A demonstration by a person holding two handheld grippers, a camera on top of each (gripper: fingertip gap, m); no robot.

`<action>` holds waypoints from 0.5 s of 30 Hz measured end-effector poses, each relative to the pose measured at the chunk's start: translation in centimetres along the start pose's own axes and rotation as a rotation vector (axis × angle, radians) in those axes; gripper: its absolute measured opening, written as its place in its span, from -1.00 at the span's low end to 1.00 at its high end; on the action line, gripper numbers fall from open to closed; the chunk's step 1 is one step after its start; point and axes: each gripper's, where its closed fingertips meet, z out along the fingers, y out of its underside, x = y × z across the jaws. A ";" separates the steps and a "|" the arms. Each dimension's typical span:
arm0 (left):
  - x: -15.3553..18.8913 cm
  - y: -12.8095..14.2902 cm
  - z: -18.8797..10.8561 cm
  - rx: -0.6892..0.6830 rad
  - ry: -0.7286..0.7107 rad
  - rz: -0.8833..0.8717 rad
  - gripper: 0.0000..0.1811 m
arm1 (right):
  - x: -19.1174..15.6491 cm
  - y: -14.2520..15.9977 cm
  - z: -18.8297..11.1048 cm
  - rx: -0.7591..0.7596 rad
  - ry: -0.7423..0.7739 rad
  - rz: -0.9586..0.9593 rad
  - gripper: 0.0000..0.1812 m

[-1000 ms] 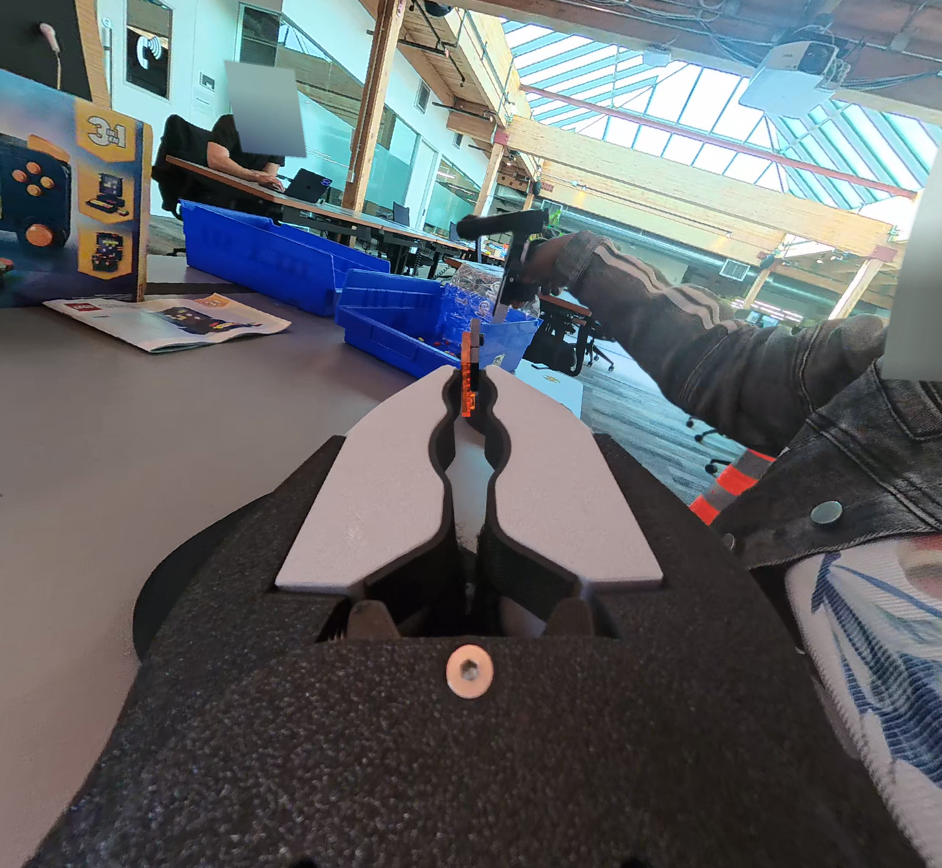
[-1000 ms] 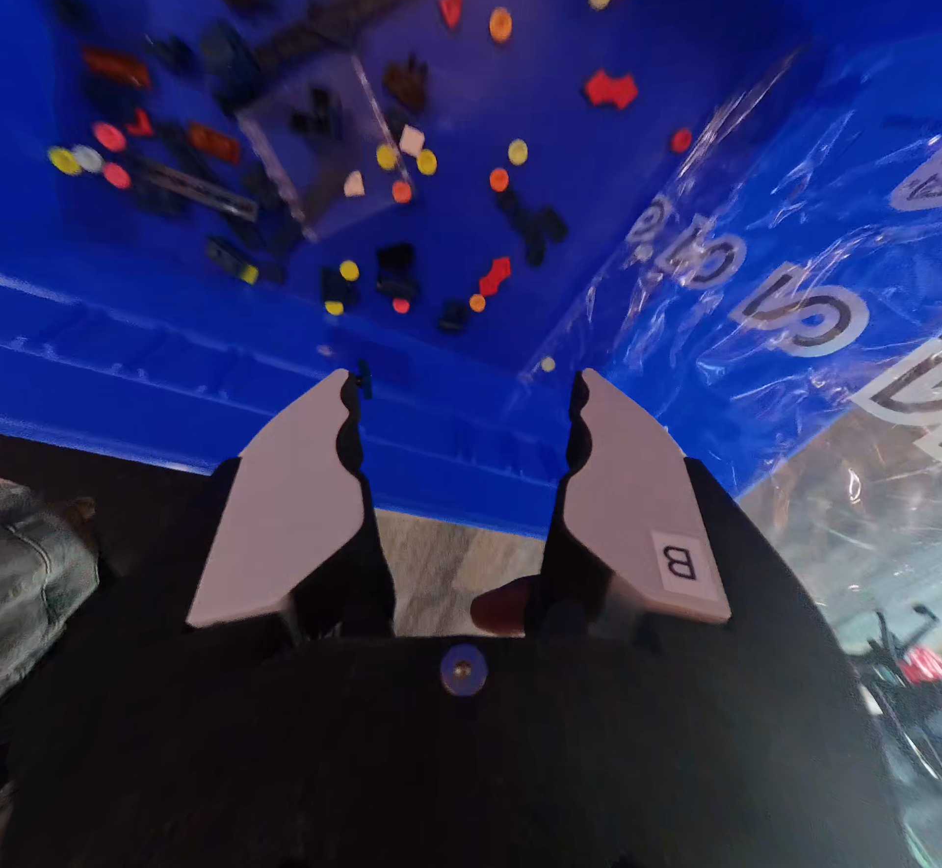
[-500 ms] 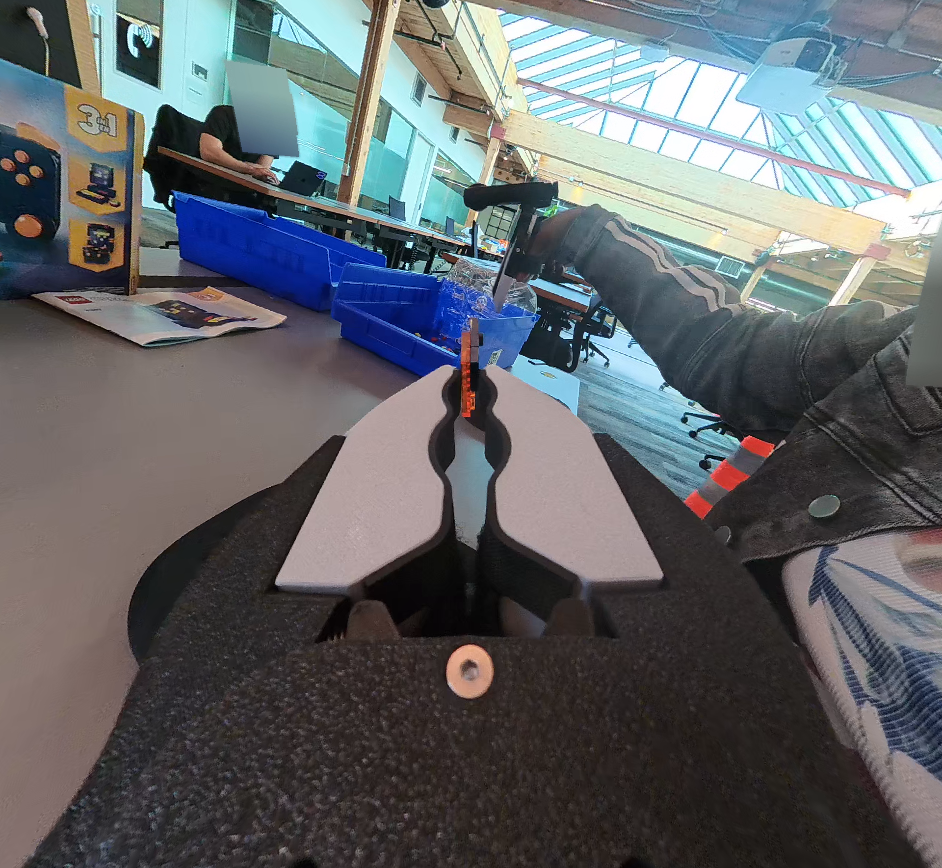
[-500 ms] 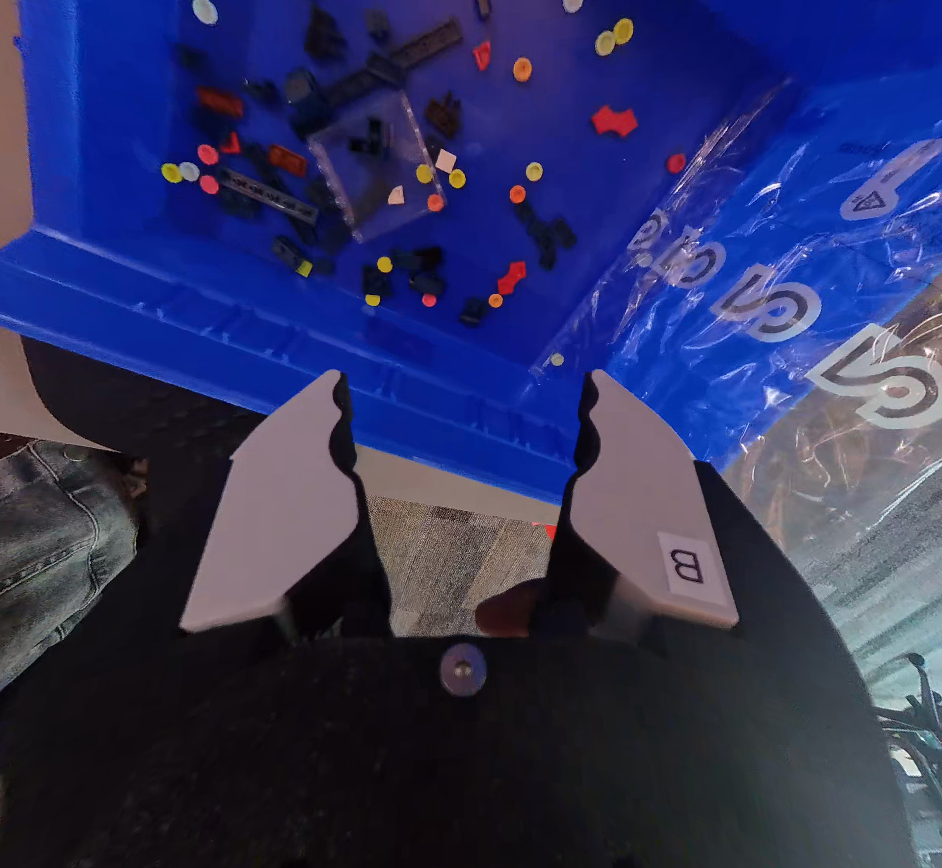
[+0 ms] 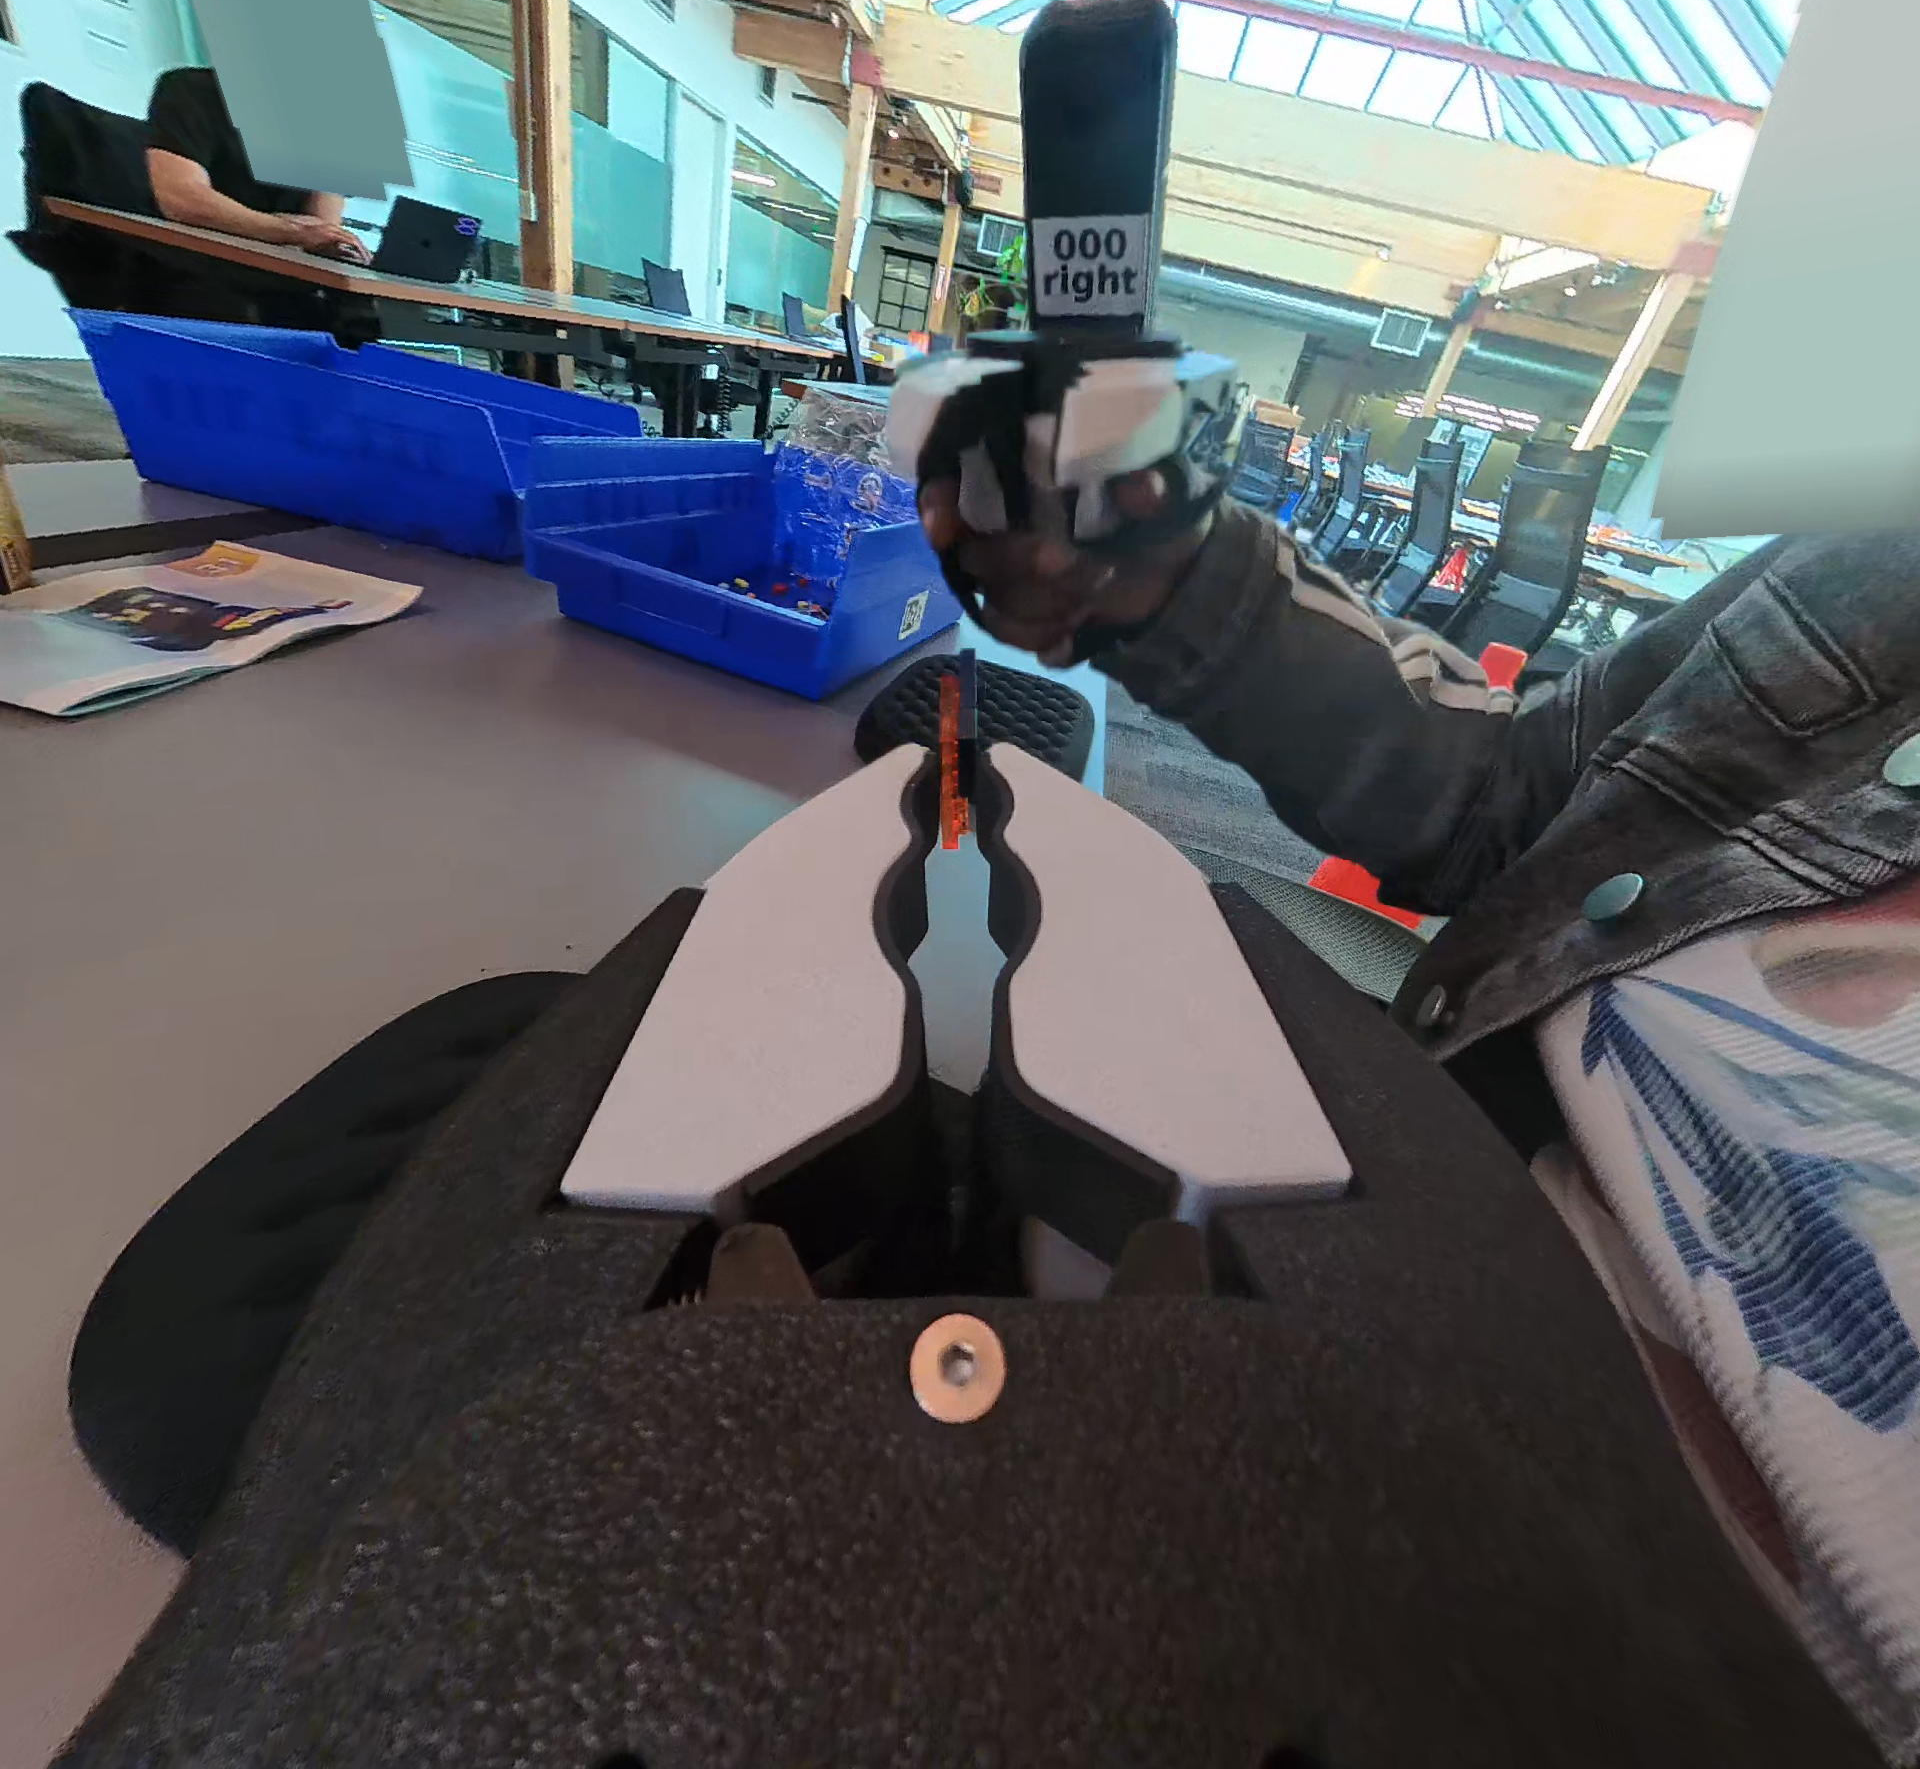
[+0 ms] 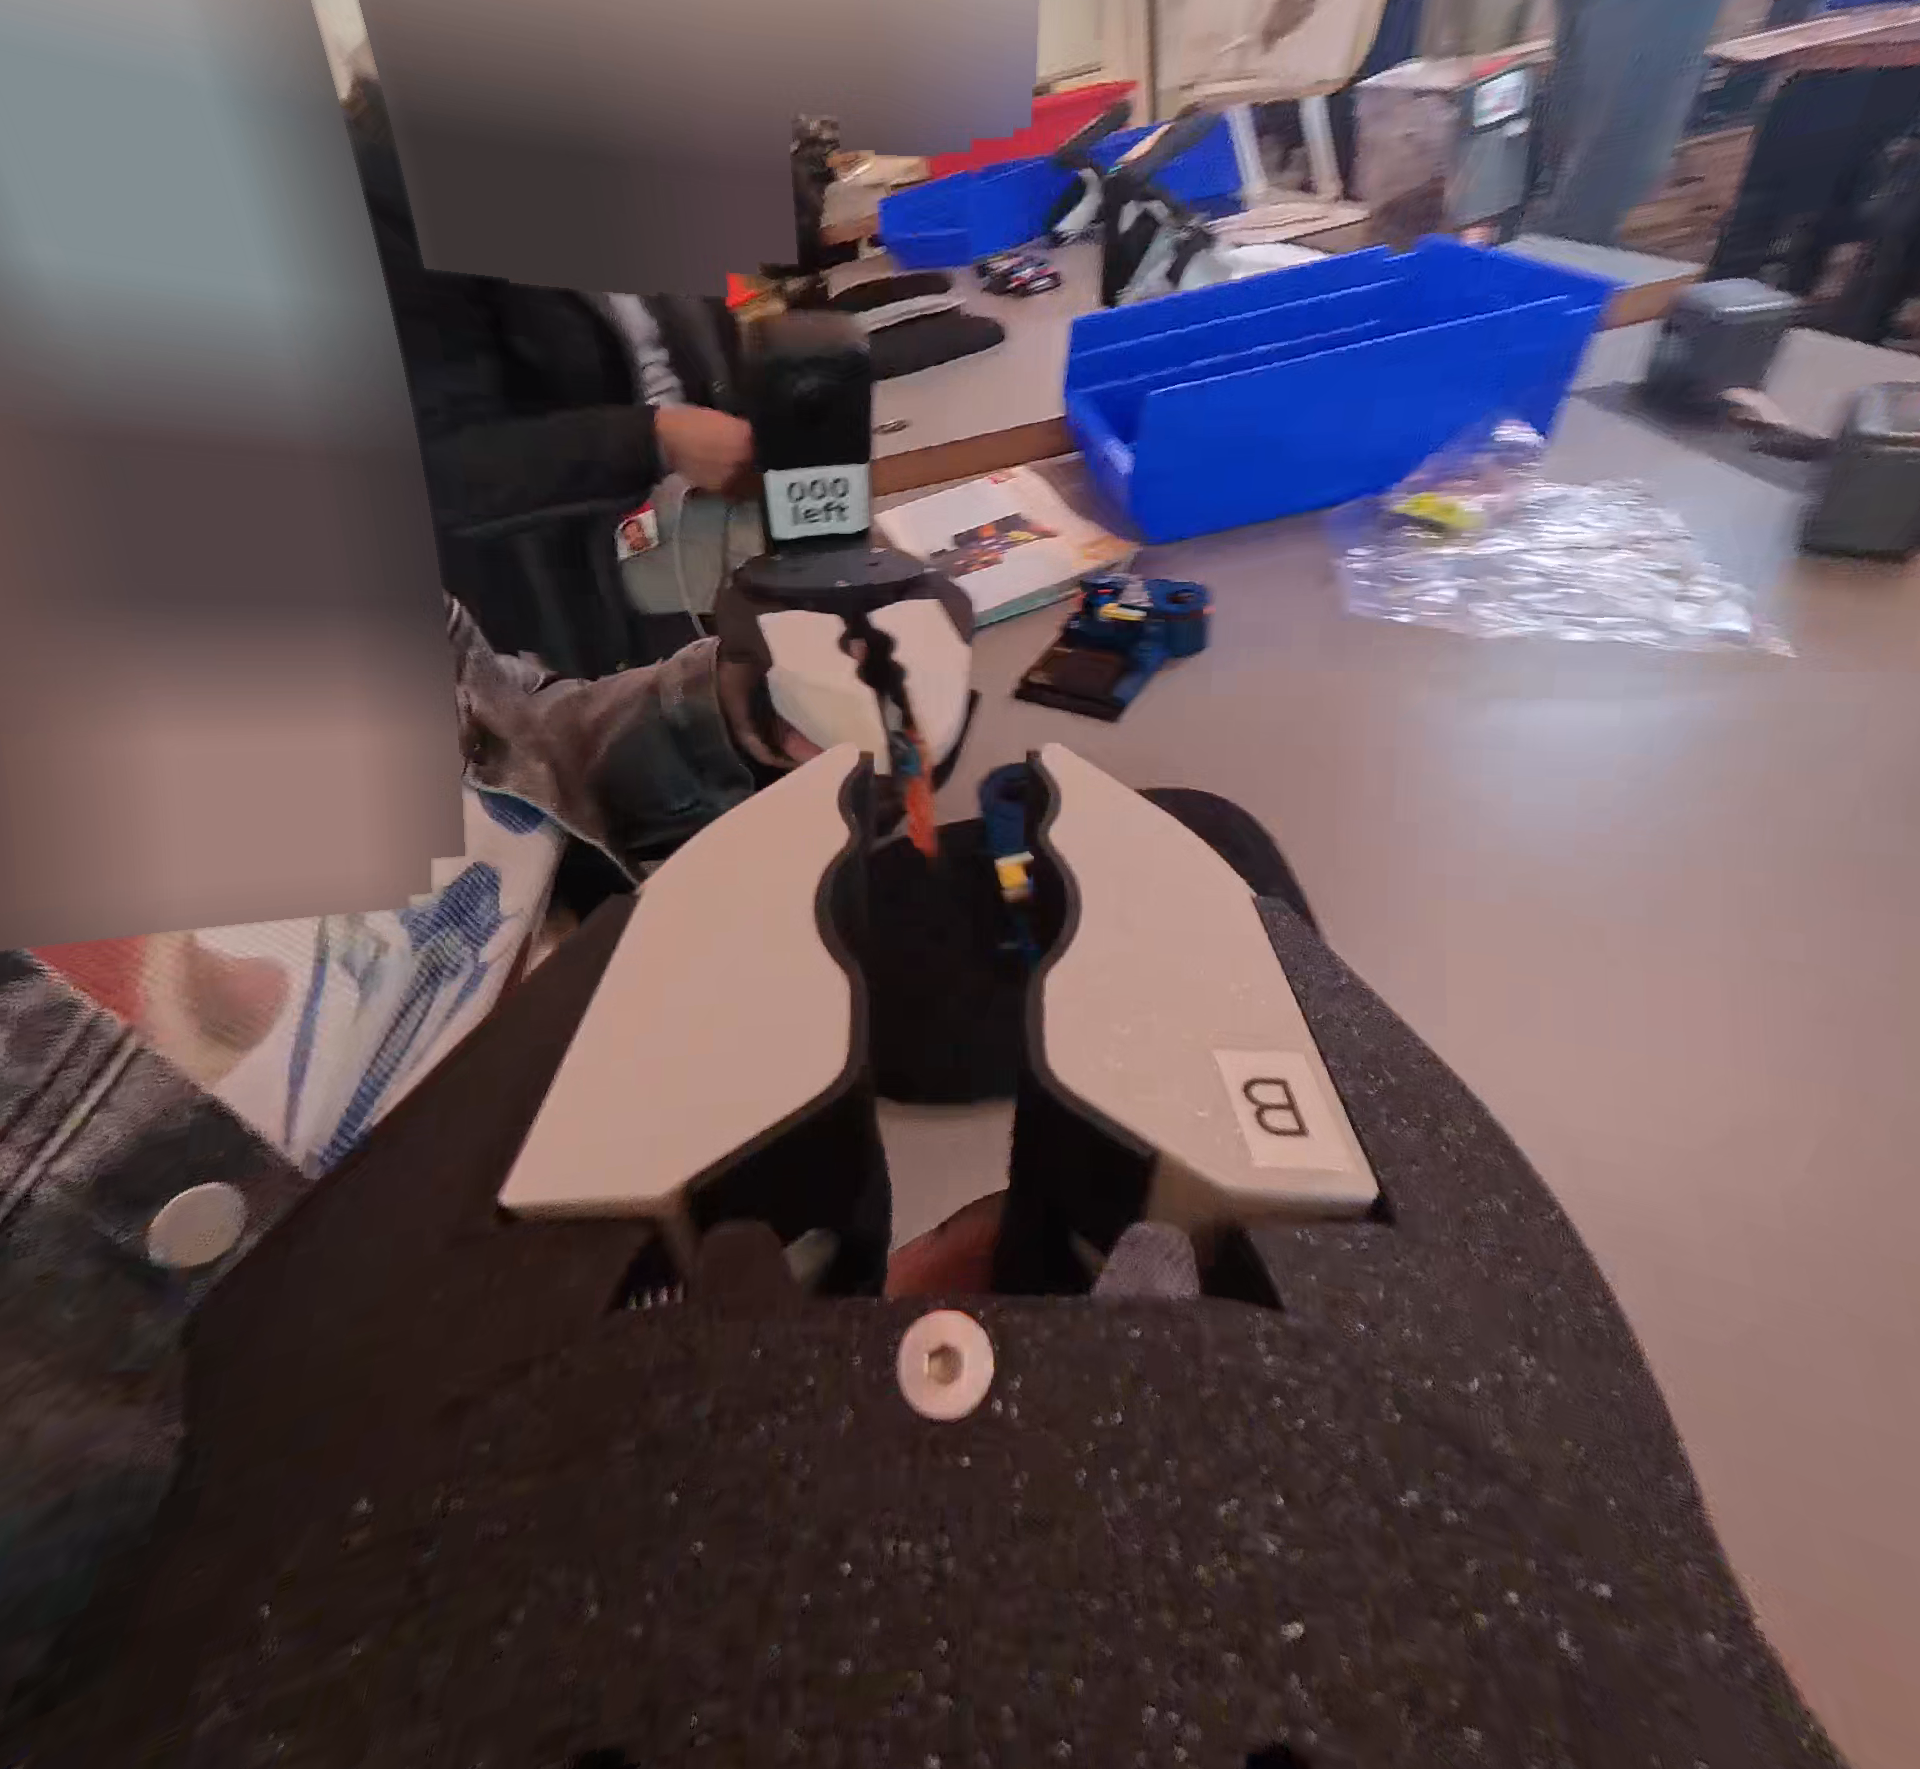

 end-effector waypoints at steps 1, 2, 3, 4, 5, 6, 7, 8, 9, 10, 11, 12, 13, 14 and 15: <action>0.1 0.0 0.0 -0.002 0.001 0.007 -0.94 | -0.7 0.4 1.5 0.001 -0.020 -0.020 -0.69; 0.2 -0.1 0.0 -0.004 0.002 0.013 -0.94 | -1.1 0.6 2.5 0.001 -0.028 -0.036 -0.69; 0.3 -0.1 -0.1 -0.004 0.003 0.019 -0.94 | -1.1 1.0 3.3 -0.017 -0.023 -0.051 -0.70; 0.3 -0.2 -0.2 -0.004 0.001 0.024 -0.94 | -1.0 1.4 3.8 -0.039 -0.012 -0.073 -0.73; 0.2 -0.3 -0.3 -0.002 -0.002 0.028 -0.94 | -0.8 1.6 4.1 -0.055 0.001 -0.099 -0.78; 0.1 -0.3 -0.4 0.000 -0.005 0.030 -0.94 | -0.8 1.6 4.3 -0.055 0.004 -0.126 -0.82; 0.1 -0.4 -0.5 0.002 -0.006 0.030 -0.94 | -0.9 1.7 4.5 -0.062 0.002 -0.146 -0.82; 0.0 -0.4 -0.6 0.003 -0.006 0.028 -0.94 | -0.9 2.0 4.7 -0.078 0.003 -0.157 -0.82; 0.0 -0.4 -0.6 0.003 -0.005 0.026 -0.94 | -1.0 2.2 4.9 -0.091 0.003 -0.163 -0.82; -0.1 -0.3 -0.6 0.002 -0.004 0.024 -0.94 | -0.9 2.4 5.1 -0.098 0.005 -0.167 -0.82; -0.1 -0.2 -0.6 -0.001 -0.003 0.022 -0.94 | -0.9 2.5 5.3 -0.099 0.006 -0.171 -0.85; -0.1 -0.1 -0.6 -0.006 -0.002 0.020 -0.94 | -1.0 2.6 5.5 -0.102 0.001 -0.179 -0.88; -0.1 0.0 -0.5 -0.009 -0.001 0.020 -0.94 | -1.0 2.9 5.6 -0.114 0.001 -0.190 -0.92; -0.2 0.1 -0.5 -0.017 -0.005 0.022 -0.94 | -1.0 3.0 5.7 -0.121 0.006 -0.206 -0.94; -0.2 0.2 -0.5 -0.021 -0.004 0.028 -0.94 | -1.1 3.0 5.7 -0.119 0.001 -0.230 -0.94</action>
